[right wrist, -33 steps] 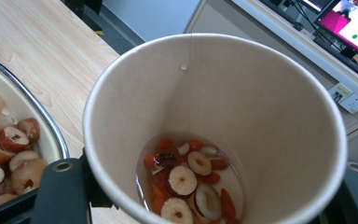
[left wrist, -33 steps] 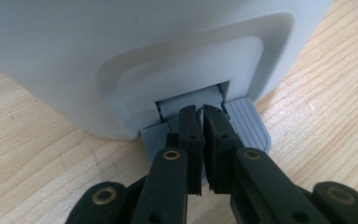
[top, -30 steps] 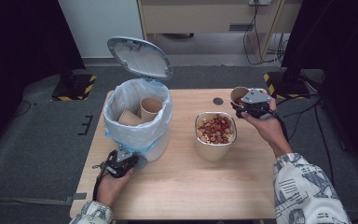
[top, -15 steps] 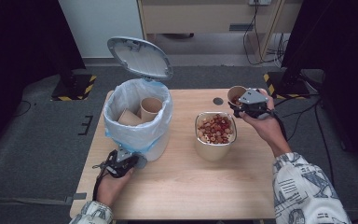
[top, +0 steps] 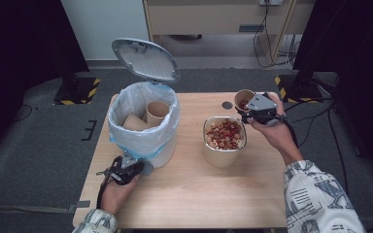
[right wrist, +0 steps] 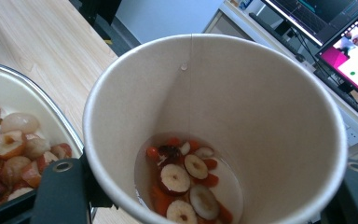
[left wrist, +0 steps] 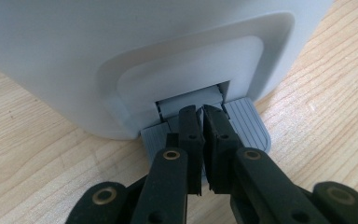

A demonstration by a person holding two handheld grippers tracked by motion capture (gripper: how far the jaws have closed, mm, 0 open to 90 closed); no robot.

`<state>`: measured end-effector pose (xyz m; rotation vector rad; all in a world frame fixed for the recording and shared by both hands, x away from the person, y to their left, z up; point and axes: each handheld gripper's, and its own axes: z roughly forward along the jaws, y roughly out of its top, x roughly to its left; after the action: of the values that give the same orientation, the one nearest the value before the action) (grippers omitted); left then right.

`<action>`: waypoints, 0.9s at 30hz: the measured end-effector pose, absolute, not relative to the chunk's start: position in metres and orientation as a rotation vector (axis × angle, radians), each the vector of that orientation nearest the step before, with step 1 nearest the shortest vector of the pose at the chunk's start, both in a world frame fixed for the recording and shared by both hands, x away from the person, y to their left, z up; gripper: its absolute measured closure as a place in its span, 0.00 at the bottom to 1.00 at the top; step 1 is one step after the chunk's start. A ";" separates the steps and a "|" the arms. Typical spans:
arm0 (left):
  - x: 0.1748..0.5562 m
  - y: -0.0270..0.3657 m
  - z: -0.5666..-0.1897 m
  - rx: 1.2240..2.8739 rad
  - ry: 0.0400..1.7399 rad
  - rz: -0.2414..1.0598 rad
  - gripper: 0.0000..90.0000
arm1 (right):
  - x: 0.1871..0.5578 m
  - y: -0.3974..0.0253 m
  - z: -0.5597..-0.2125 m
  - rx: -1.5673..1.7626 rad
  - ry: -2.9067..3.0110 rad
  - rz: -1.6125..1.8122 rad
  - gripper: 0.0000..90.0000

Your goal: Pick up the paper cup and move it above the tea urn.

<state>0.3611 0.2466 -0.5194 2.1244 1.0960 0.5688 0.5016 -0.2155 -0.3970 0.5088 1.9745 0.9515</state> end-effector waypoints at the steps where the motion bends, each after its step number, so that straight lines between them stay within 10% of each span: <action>1: 0.361 0.247 -0.519 2.125 1.095 0.570 0.95 | 0.501 -0.215 -0.396 0.502 1.975 0.949 0.33; 27: 0.361 0.247 -0.519 2.126 1.094 0.570 0.95 | 0.494 -0.199 -0.406 0.440 2.004 0.904 0.33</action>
<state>0.3611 0.2465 -0.5193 2.1264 1.0944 0.5700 0.4938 -0.1991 -0.4058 0.4403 2.0044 0.9039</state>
